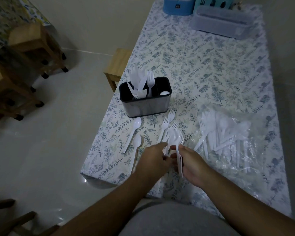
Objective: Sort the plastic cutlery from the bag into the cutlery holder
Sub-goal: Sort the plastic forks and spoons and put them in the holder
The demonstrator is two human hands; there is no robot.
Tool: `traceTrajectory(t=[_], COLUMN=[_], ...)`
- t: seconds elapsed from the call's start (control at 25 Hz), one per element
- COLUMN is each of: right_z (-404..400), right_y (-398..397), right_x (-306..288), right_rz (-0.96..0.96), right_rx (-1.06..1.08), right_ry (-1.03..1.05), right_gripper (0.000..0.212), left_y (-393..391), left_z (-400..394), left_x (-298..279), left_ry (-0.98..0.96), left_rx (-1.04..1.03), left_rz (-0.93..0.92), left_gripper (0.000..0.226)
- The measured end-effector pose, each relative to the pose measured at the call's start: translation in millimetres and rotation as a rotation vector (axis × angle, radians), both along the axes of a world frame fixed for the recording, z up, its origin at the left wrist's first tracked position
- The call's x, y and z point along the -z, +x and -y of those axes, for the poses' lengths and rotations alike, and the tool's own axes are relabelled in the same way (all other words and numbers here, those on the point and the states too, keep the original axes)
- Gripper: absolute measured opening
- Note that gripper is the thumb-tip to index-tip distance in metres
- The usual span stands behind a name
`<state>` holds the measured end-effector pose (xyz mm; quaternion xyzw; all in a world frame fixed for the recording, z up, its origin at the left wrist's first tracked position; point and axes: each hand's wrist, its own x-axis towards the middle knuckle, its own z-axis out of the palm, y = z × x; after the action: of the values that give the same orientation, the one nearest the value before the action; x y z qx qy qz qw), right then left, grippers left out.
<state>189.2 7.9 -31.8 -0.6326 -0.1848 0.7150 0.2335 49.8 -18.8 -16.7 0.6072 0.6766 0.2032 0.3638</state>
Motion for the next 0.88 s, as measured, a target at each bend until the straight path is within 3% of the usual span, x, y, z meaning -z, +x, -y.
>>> traceTrajectory(t=[0.2, 0.32, 0.48, 0.64, 0.88], right_z=[0.0, 3.3, 2.6, 3.1, 5.2], right_y=[-3.9, -1.6, 2.1, 1.4, -2.9], right_x=[-1.0, -1.3, 1.7, 1.8, -5.8], right_rz=[0.012, -0.002, -0.095, -0.184, -0.017], right_rx=[0.017, 0.027, 0.064, 0.07, -0.026], right_ry=[0.026, 0.02, 0.006, -0.005, 0.133], right_gripper=[0.036, 0.036, 0.037, 0.04, 0.032], left_y=[11.6, 11.6, 14.1, 12.1, 9.7], left_z=[1.7, 3.7, 6.1, 3.2, 3.4], left_x=[14.7, 23.4, 16.0, 15.1, 19.1], left_ry=[0.1, 0.143, 0.002, -0.142, -0.284], left_rx=[0.136, 0.127, -0.106, -0.292, -0.428], left_rz=[-0.036, -0.001, 0.258, 0.406, 0.579], left_gripper=[0.006, 0.011, 0.009, 0.029, 0.031])
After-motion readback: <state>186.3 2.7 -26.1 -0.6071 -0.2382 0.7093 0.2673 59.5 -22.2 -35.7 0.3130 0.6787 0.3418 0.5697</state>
